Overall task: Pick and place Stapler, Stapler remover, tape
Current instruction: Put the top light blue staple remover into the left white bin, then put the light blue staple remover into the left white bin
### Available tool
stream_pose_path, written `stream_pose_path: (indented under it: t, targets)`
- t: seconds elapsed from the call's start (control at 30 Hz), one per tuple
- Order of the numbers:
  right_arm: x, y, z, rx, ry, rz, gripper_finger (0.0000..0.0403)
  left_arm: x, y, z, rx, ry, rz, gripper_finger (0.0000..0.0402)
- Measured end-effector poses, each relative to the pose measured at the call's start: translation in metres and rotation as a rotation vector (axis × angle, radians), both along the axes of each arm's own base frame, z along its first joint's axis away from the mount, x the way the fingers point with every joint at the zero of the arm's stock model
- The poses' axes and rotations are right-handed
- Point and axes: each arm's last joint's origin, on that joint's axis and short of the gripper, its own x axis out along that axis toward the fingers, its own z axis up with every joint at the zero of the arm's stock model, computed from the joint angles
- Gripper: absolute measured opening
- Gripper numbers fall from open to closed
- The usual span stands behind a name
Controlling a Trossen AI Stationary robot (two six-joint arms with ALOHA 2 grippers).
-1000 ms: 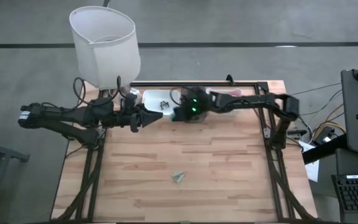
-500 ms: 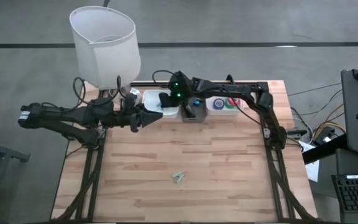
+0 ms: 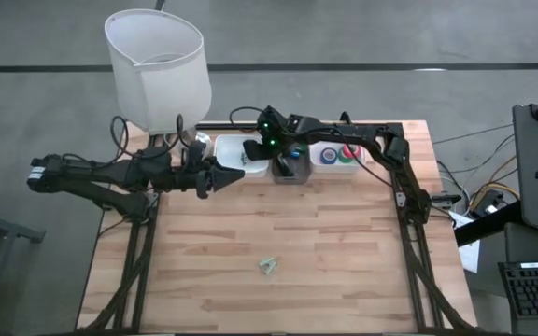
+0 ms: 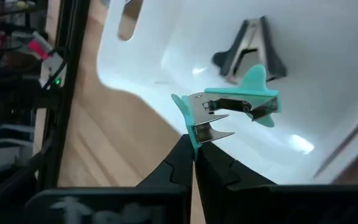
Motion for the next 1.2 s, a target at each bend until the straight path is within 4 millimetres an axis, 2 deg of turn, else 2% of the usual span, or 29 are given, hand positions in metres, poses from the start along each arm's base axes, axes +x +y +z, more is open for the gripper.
stream_pose_path:
  t: [0.2, 0.47, 0.6, 0.73, 0.87, 1.07, 1.2]
  targets:
    - [0.000, 0.001, 0.000, -0.009, -0.001, 0.019, 0.0019, 0.000, 0.000, -0.003, -0.001, 0.012, 0.000, 0.0081]
    - [0.000, 0.002, 0.002, -0.036, -0.011, 0.062, 0.0104, 0.000, -0.001, -0.006, -0.006, 0.029, -0.024, 0.0081]
    - [-0.001, 0.018, 0.021, -0.111, -0.059, 0.204, 0.0136, -0.002, -0.001, -0.004, -0.005, 0.021, -0.036, 0.0081]
    - [-0.004, 0.060, 0.046, -0.212, -0.070, 0.417, 0.0151, -0.006, -0.002, 0.000, 0.000, -0.005, -0.074, 0.0081]
    - [-0.009, 0.106, 0.056, -0.247, -0.018, 0.584, 0.0155, -0.012, -0.003, 0.005, 0.010, -0.045, -0.109, 0.0081]
    - [-0.013, 0.170, 0.052, -0.369, 0.035, 0.892, 0.0145, -0.015, -0.003, 0.007, 0.053, -0.054, -0.125, 0.0081]
    - [-0.012, 0.201, 0.041, -0.385, 0.013, 0.977, 0.0135, -0.013, -0.003, 0.006, 0.052, -0.045, -0.124, 0.0081]
